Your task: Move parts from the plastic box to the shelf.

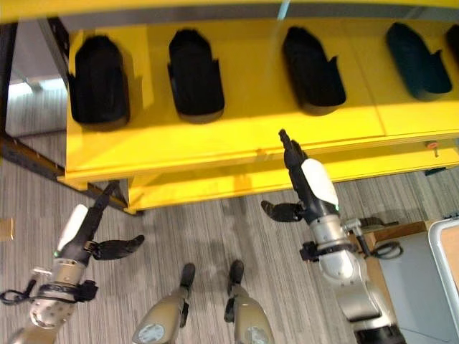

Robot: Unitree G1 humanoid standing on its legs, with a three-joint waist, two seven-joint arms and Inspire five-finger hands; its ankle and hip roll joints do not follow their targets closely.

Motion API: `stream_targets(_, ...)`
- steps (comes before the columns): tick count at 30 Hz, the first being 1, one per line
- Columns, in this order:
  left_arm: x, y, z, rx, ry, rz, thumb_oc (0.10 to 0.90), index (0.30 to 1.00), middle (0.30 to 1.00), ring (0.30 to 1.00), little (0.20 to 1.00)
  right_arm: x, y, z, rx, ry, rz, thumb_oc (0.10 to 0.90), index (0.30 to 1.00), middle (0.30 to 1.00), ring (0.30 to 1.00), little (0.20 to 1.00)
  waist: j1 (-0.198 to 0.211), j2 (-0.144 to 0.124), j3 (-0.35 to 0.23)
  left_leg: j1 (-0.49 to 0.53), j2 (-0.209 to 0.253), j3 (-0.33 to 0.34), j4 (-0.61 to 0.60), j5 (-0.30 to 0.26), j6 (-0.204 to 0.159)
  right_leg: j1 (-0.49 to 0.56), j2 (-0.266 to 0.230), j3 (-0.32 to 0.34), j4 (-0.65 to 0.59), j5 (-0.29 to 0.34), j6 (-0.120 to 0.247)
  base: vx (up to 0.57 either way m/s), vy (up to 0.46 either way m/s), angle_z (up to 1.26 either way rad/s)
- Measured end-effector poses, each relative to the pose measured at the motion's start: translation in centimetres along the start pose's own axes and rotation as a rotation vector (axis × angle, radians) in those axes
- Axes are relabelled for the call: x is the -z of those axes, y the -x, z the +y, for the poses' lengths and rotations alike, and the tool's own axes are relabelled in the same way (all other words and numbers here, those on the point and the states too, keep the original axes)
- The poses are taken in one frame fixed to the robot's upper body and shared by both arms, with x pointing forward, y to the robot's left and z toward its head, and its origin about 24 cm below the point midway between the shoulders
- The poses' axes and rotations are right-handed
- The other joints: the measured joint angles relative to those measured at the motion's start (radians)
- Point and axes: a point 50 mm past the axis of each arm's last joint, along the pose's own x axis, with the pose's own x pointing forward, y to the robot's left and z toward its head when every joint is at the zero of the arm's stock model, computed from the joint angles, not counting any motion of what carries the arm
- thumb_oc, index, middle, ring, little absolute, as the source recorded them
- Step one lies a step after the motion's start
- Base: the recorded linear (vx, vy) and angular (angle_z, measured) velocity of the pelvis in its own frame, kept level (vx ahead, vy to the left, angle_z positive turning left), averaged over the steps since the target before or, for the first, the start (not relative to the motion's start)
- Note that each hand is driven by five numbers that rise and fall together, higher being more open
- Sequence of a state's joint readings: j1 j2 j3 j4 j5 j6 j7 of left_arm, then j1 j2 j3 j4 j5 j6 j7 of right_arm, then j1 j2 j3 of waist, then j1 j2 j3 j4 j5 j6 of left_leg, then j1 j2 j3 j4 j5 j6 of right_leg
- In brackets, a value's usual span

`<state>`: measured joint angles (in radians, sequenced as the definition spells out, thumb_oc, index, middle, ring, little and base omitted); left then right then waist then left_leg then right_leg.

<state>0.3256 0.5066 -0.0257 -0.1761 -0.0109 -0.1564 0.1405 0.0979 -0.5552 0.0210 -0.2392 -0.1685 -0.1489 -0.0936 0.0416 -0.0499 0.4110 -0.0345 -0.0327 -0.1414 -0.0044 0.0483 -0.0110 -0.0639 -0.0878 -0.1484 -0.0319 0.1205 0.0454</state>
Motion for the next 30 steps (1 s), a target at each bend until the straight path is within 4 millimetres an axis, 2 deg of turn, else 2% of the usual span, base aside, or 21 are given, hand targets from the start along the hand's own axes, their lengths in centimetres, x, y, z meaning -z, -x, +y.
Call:
stream_targets(2, 0.5, 0.7, -1.5, 0.038, 0.17, 0.042, 0.9, 1.0, 1.0, 1.0, 1.0, 1.2, 1.8, 0.7, -0.041, -0.096, 0.084, 0.9, 1.0, 1.0, 1.0, 1.0, -0.024, 0.016, -0.074, 0.025, 0.004, 0.003, -0.028, 0.002, 0.002, 0.024, 0.003, 0.0, -0.027, 0.0, 0.001, 0.02, -0.049, -0.06)
stream_targets(5, 1.0, 1.6, -2.8, 0.099, 0.312, 0.088, 0.9, 1.0, 1.0, 1.0, 1.0, 2.5, 3.8, 1.8, -0.083, -0.263, 0.186, 0.9, 1.0, 1.0, 1.0, 1.0, -0.043, 0.031, -0.157, 0.066, 0.016, 0.017, -0.059, -0.001, 0.001, 0.059, 0.016, 0.004, -0.055, 0.0, 0.002, -0.01, -0.038, -0.11)
stream_targets(9, 1.7, 2.3, -4.1, 0.171, 0.508, 0.146, 0.9, 1.0, 1.0, 1.0, 1.0, 2.6, 4.3, 2.6, -0.138, -0.421, 0.204, 0.9, 1.0, 1.0, 1.0, 1.0, -0.068, 0.045, -0.208, 0.077, 0.027, 0.028, -0.059, -0.004, -0.002, 0.061, 0.027, 0.021, -0.055, -0.002, 0.002, -0.01, -0.032, -0.13)
stream_targets(14, 3.1, 3.8, -5.6, 0.224, 0.667, 0.251, 0.9, 1.0, 1.0, 1.0, 1.0, 2.4, 4.8, 4.0, -0.209, -0.486, 0.211, 0.9, 1.0, 1.0, 1.0, 1.0, -0.069, 0.044, -0.253, 0.106, 0.036, 0.052, -0.073, -0.016, -0.003, 0.072, 0.033, 0.046, -0.056, -0.004, 0.0, -0.01, -0.013, -0.18)
stream_targets(17, 4.1, 4.9, -6.1, 0.207, 0.745, 0.317, 0.9, 1.0, 1.0, 1.0, 1.0, 3.1, 5.9, 5.1, -0.236, -0.559, 0.277, 0.9, 1.0, 1.0, 1.0, 1.0, -0.068, 0.04, -0.295, 0.109, 0.035, 0.058, -0.073, -0.016, -0.004, 0.072, 0.033, 0.058, -0.056, -0.003, -0.002, 0.0, -0.007, -0.05)
stream_targets(24, 4.3, 5.1, -6.1, 0.197, 0.798, 0.334, 0.9, 1.0, 1.0, 1.0, 1.0, 3.6, 6.7, 6.1, -0.271, -0.604, 0.334, 0.9, 1.0, 1.0, 1.0, 1.0, -0.067, 0.037, -0.346, 0.109, 0.03, 0.059, -0.077, -0.013, 0.001, 0.077, 0.027, 0.058, -0.056, -0.001, 0.0, 0.0, 0.0, 0.0)
stream_targets(30, 4.3, 5.3, -6.2, 0.203, 0.818, 0.345, 0.9, 1.0, 1.0, 1.0, 1.0, 3.6, 6.7, 6.2, -0.269, -0.625, 0.339, 0.9, 1.0, 1.0, 1.0, 1.0, -0.066, 0.038, -0.35, 0.128, 0.031, 0.052, -0.078, -0.014, 0.003, 0.1, 0.028, 0.054, -0.056, -0.003, -0.001, 0.01, -0.004, 0.03)
